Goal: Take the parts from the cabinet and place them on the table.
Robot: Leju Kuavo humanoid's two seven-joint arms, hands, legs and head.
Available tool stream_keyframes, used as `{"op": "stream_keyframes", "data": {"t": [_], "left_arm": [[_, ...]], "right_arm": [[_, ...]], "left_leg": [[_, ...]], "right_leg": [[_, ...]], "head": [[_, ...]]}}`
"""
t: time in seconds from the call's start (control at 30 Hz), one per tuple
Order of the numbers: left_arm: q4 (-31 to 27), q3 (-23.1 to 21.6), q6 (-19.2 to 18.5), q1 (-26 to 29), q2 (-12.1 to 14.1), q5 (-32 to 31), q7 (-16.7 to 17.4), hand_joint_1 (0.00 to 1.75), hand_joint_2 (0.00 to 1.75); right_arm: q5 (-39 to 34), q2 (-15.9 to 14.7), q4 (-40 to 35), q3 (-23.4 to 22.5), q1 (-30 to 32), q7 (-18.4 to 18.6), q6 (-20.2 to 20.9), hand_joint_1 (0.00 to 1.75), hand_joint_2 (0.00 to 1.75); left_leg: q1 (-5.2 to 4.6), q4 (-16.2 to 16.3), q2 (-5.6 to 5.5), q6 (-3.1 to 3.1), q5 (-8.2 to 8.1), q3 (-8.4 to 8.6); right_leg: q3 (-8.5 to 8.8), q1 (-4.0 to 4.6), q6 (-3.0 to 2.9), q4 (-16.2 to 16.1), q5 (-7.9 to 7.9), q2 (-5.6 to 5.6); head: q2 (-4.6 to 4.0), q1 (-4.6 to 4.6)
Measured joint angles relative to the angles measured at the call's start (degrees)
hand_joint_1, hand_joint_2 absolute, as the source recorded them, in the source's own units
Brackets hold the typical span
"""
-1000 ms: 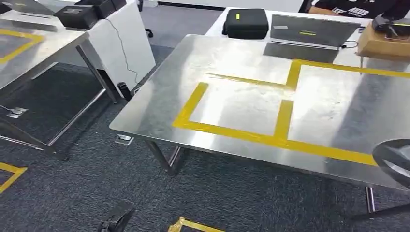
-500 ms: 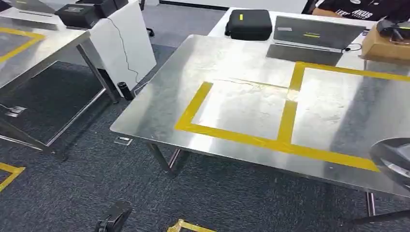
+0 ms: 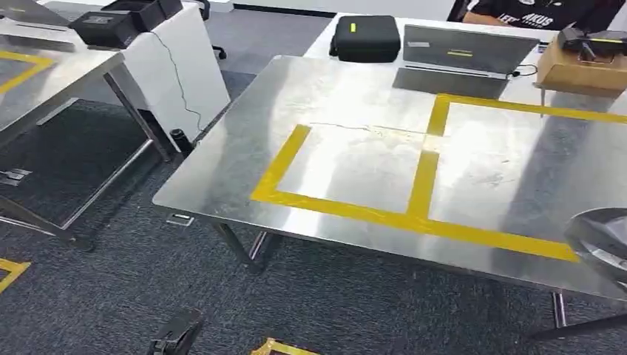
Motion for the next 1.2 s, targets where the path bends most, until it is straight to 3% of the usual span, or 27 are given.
{"op": "stream_keyframes", "data": {"t": [0.1, 0.13, 0.17, 0.27, 0.3, 0.33, 0.37, 0.43, 0.47, 0.5, 0.53, 0.6, 0.67, 0.7, 0.77, 0.8, 0.83, 0.9, 0.93, 0.97, 1.0, 1.13, 1.2], "left_arm": [[0.00, 0.00, 0.00, 0.05, 0.06, -0.02, 0.02, 0.00, 0.00], [0.00, 0.02, 0.00, 0.07, -0.07, -0.02, 0.02, 0.00, 0.00], [0.00, 0.02, 0.00, 0.00, 0.00, 0.00, 0.00, 0.00, 0.00], [0.00, 0.02, -0.02, -0.14, -0.09, 0.00, 0.00, 0.00, 0.00], [0.00, 0.02, -0.02, -0.09, -0.09, -0.02, 0.02, 0.00, 0.00], [0.00, 0.02, 0.00, -0.03, -0.11, 0.00, 0.02, 0.00, 0.00], [0.00, 0.02, 0.00, -0.02, -0.11, 0.00, 0.02, 0.00, 0.00], [0.00, 0.02, 0.00, -0.03, -0.13, 0.00, 0.02, 0.00, 0.00], [0.00, 0.04, 0.00, -0.01, -0.07, 0.00, 0.04, 0.00, 0.00], [0.00, 0.04, 0.02, -0.03, -0.02, 0.00, 0.07, 0.00, 0.00], [0.00, 0.07, 0.02, 0.01, -0.02, 0.00, 0.11, 0.00, 0.00], [0.00, 0.09, 0.00, 0.11, -0.02, -0.02, 0.11, 0.00, 0.00], [0.00, 0.11, 0.00, 0.09, 0.11, -0.02, 0.11, 0.00, 0.00], [0.00, 0.11, -0.04, 0.06, 0.00, -0.04, 0.11, 0.00, 0.00], [0.00, 0.11, -0.04, 0.10, -0.02, -0.04, 0.11, 0.00, 0.00], [0.00, 0.13, -0.04, 0.20, -0.04, -0.02, 0.15, 0.00, 0.00], [0.00, 0.13, -0.04, 0.33, -0.04, -0.02, 0.18, 0.00, 0.00], [0.00, 0.13, -0.04, 0.39, -0.02, -0.02, 0.18, 0.00, 0.00], [0.00, 0.13, -0.04, 0.38, 0.00, -0.04, 0.18, 0.00, 0.00], [0.00, 0.15, -0.04, 0.39, 0.09, -0.02, 0.17, 0.00, 0.00], [0.00, 0.13, -0.09, 0.34, 0.22, -0.04, 0.17, 0.00, 0.00], [0.00, 0.15, -0.07, 0.39, 0.22, -0.04, 0.15, 0.00, 0.00], [0.00, 0.17, -0.07, 0.40, 0.24, -0.02, 0.15, 0.00, 0.00]], "right_arm": [[-0.02, 0.04, 0.04, -0.02, 0.11, 0.02, 0.00, 1.75, 1.75], [-0.02, 0.00, 0.07, -0.06, 0.11, 0.00, 0.00, 1.75, 1.75], [-0.07, 0.00, 0.09, -0.09, 0.09, 0.00, 0.00, 1.75, 1.75], [-0.20, 0.00, 0.17, 0.00, 0.10, 0.00, 0.00, 1.75, 1.75], [-0.20, 0.00, 0.29, 0.00, 0.09, 0.02, 0.00, 1.75, 1.75], [-0.20, 0.00, 0.39, 0.00, 0.06, 0.02, 0.00, 1.75, 1.75], [-0.20, 0.00, 0.46, 0.00, 0.06, 0.02, 0.00, 1.75, 1.75], [-0.06, 0.00, 0.46, 0.00, 0.05, 0.00, 0.00, 1.75, 1.75], [-0.02, 0.02, 0.53, 0.02, -0.03, 0.00, 0.00, 1.75, 1.75], [-0.02, 0.11, 0.61, 0.11, -0.09, -0.02, 0.00, 1.75, 1.75], [0.02, 0.13, 0.64, 0.05, -0.03, -0.09, -0.02, 1.75, 1.75], [0.09, 0.20, 0.66, 0.05, 0.12, -0.11, -0.02, 1.75, 1.75], [0.31, 0.24, 0.63, 0.00, 0.10, -0.13, -0.02, 1.75, 1.75], [0.31, 0.28, 0.64, 0.02, 0.10, -0.15, 0.00, 1.75, 1.75], [0.31, 0.28, 0.64, 0.02, 0.08, -0.15, 0.00, 1.75, 1.75], [0.31, 0.28, 0.64, 0.02, 0.10, -0.15, 0.00, 1.75, 1.75], [0.31, 0.35, 0.64, 0.05, 0.12, -0.15, 0.00, 1.75, 1.75], [0.33, 0.35, 0.63, 0.02, 0.10, -0.15, 0.00, 1.75, 1.75], [0.35, 0.35, 0.64, 0.02, 0.11, -0.15, 0.00, 1.75, 1.75], [0.35, 0.35, 0.64, 0.02, 0.12, -0.15, 0.00, 1.75, 1.75], [0.33, 0.44, 0.63, 0.05, 0.07, -0.17, 0.00, 1.75, 1.75], [0.42, 0.57, 0.63, 0.13, 0.08, -0.15, 0.02, 1.75, 1.75], [0.35, 0.57, 0.64, 0.07, 0.01, -0.15, 0.00, 1.75, 1.75]], "left_leg": [[-0.27, -1.08, -0.05, -0.04, -0.07, 0.17], [0.50, -2.37, 0.06, -0.36, 0.55, 0.97], [0.37, -2.82, 0.08, -0.27, 0.63, 1.30], [0.42, -2.83, 0.12, 0.00, 0.55, 1.29], [0.42, -2.78, 0.13, -0.04, 0.48, 1.29], [0.44, -2.73, 0.13, -0.11, 0.40, 1.35], [0.50, -2.67, 0.13, -0.23, 0.27, 1.46], [0.66, -2.13, 0.06, -0.79, -0.31, 1.76], [0.62, -1.84, 0.00, -1.16, -0.66, 1.72], [0.19, -1.41, -0.03, -1.44, -0.85, 1.45], [0.19, -1.22, -0.03, -1.78, -0.78, 1.23], [0.22, -1.15, -0.02, -1.89, -0.72, 1.22], [0.28, 0.39, 0.04, -2.68, -2.12, 0.81], [0.43, 3.67, 0.06, -3.09, -3.83, -0.62], [0.83, 12.73, 0.07, -3.49, -7.30, -5.20], [0.90, 15.81, 0.07, -3.52, -7.99, -6.99], [0.91, 16.41, 0.07, -3.40, -7.25, -7.69], [0.87, 12.30, 0.06, -2.96, -3.61, -6.27], [0.71, 5.37, 0.04, -2.20, 0.40, -3.28], [0.40, 1.35, 0.01, -1.34, 1.70, -1.62], [0.17, 0.92, 0.12, -0.91, 0.85, -1.01], [0.10, -1.40, 0.07, -0.74, 0.51, -0.31], [0.58, -2.58, 0.15, -0.47, 0.87, 0.92]], "right_leg": [[0.03, -0.30, 1.10, -0.59, 0.23, -0.15], [-0.46, -0.47, 1.34, -0.26, -0.27, -0.11], [-0.94, -0.34, 1.47, 1.15, -1.38, -0.22], [-6.93, -0.53, 2.13, 13.07, -6.82, -0.23], [-8.45, -0.53, 2.33, 15.65, -7.33, -0.25], [-8.73, -0.54, 2.44, 15.79, -6.63, -0.27], [-7.77, -0.63, 2.56, 13.43, -4.44, -0.29], [-2.56, -0.95, 2.85, 2.89, 1.45, -0.43], [-1.14, -0.91, 2.92, 0.30, 0.67, -0.41], [-0.92, -0.57, 2.71, -0.41, 0.31, -0.40], [-0.68, -0.65, 1.57, -0.22, 0.61, -0.26], [-0.83, -0.56, 1.30, -0.10, 0.66, -0.17], [-0.25, -0.94, 0.40, -0.41, 0.59, -0.25], [-0.06, -0.96, 0.02, -0.41, 0.39, -0.36], [0.16, -0.87, -0.31, -0.40, 0.17, -0.41], [0.25, -0.83, -0.39, -0.40, 0.07, -0.39], [0.44, -0.80, -0.43, -0.40, -0.06, -0.33], [0.87, -0.69, -0.38, -0.40, -0.33, -0.18], [1.41, -0.53, -0.22, -0.41, -0.67, -0.12], [1.50, -0.72, -0.03, -0.50, -0.89, -0.13], [1.37, -0.40, 0.36, -0.51, -1.07, -0.10], [1.63, -0.72, 1.74, -1.13, -0.99, -0.16], [-0.06, -0.85, 1.85, 2.17, -3.16, -0.21]], "head": [[0.00, -0.42], [0.00, -0.37], [0.00, -0.15], [0.00, -0.02], [0.00, -0.05], [0.00, 0.02], [0.00, -0.02], [0.02, -0.02], [0.02, 0.02], [0.00, 0.15], [0.00, -0.16], [0.02, -0.13], [0.00, -0.20], [0.00, -0.48], [0.00, -0.48], [0.02, -0.50], [0.00, -0.48], [0.00, -0.57], [0.02, -0.50], [0.00, -0.50], [0.02, -0.20], [0.02, -0.64], [0.00, -0.29]]}}
